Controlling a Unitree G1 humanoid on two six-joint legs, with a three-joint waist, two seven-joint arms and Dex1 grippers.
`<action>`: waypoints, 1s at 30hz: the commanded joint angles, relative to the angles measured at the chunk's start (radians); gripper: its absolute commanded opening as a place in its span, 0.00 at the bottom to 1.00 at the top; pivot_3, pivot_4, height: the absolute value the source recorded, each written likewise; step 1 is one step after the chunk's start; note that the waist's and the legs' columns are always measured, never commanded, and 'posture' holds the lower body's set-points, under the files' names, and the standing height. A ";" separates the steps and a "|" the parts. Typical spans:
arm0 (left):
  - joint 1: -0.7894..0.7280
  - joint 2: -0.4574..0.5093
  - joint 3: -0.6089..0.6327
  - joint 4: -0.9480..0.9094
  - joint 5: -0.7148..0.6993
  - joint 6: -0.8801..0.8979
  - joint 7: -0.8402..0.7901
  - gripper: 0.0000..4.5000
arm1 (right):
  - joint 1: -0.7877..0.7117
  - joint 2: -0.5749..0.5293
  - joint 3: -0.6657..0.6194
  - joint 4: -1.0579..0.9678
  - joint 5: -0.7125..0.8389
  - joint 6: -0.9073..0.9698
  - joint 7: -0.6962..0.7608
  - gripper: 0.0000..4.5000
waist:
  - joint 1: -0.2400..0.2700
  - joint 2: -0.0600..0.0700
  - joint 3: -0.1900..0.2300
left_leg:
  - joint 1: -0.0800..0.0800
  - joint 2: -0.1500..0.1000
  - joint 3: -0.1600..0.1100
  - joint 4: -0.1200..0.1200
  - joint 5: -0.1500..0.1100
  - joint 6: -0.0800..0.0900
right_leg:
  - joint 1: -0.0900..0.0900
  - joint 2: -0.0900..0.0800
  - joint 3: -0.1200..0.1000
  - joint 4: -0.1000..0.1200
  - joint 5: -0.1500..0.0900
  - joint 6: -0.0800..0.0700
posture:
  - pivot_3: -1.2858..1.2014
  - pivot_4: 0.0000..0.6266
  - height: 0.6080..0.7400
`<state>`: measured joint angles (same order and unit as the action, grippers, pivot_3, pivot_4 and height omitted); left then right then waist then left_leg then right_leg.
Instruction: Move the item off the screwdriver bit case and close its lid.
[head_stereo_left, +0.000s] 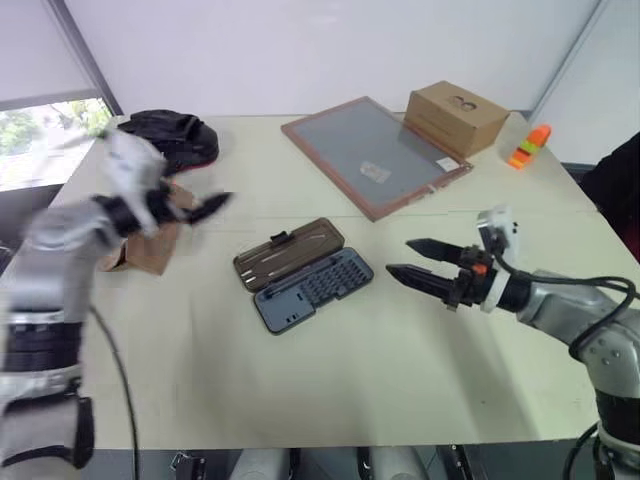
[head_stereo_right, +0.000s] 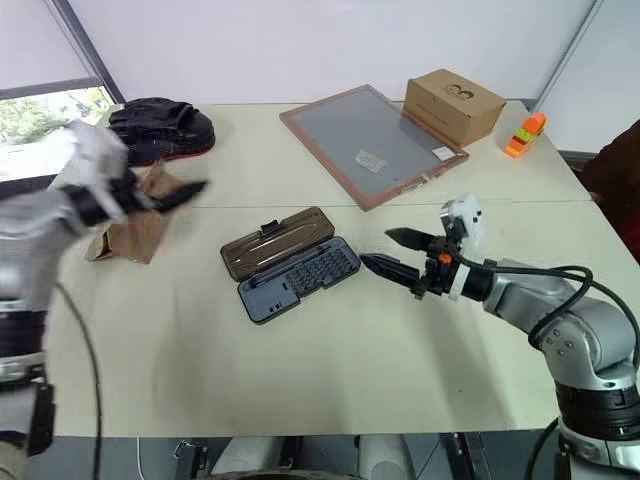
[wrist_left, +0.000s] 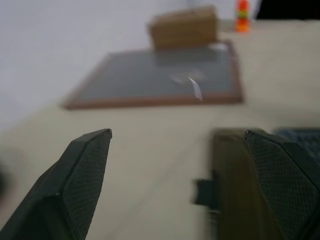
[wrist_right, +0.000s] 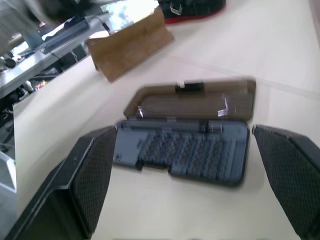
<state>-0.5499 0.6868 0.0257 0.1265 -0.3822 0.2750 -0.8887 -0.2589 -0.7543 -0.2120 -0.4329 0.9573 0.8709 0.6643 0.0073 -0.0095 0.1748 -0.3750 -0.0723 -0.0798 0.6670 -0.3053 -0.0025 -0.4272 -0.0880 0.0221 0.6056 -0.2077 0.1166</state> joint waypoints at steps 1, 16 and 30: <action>-0.016 -0.011 -0.077 0.129 0.120 -0.138 -0.053 0.99 | -0.006 -0.011 -0.014 -0.091 0.041 0.018 -0.008 1.00 | -0.007 -0.001 0.000 | -0.001 0.000 0.000 0.000 0.000 -0.001 | -0.001 0.000 0.000 0.000 0.000 0.000 | 0.52 0.24 1.00; -0.240 -0.124 -0.179 0.790 0.338 -0.400 -0.151 0.99 | 0.105 0.035 -0.034 -0.219 0.104 0.027 -0.150 1.00 | 0.005 -0.002 0.000 | -0.001 0.000 0.000 0.000 0.001 -0.001 | -0.002 -0.001 0.000 0.003 0.000 0.000 | 0.52 0.24 1.00; -0.283 -0.139 -0.196 0.974 0.413 -0.439 -0.200 0.01 | 0.092 0.033 -0.025 -0.210 0.106 0.021 -0.169 1.00 | 0.001 -0.003 -0.005 | 0.004 0.000 0.000 0.002 0.001 -0.001 | 0.001 0.000 0.000 0.008 0.000 0.000 | 0.52 0.24 1.00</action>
<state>-0.8603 0.5463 -0.1416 1.0519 -0.0305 -0.1693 -1.1009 -0.1516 -0.7177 -0.2155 -0.6165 1.0446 0.9090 0.4966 0.0079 -0.0128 0.1695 -0.3714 -0.0721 -0.0800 0.6694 -0.3040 -0.0038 -0.4258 -0.0879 0.0224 0.6135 -0.2079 0.1167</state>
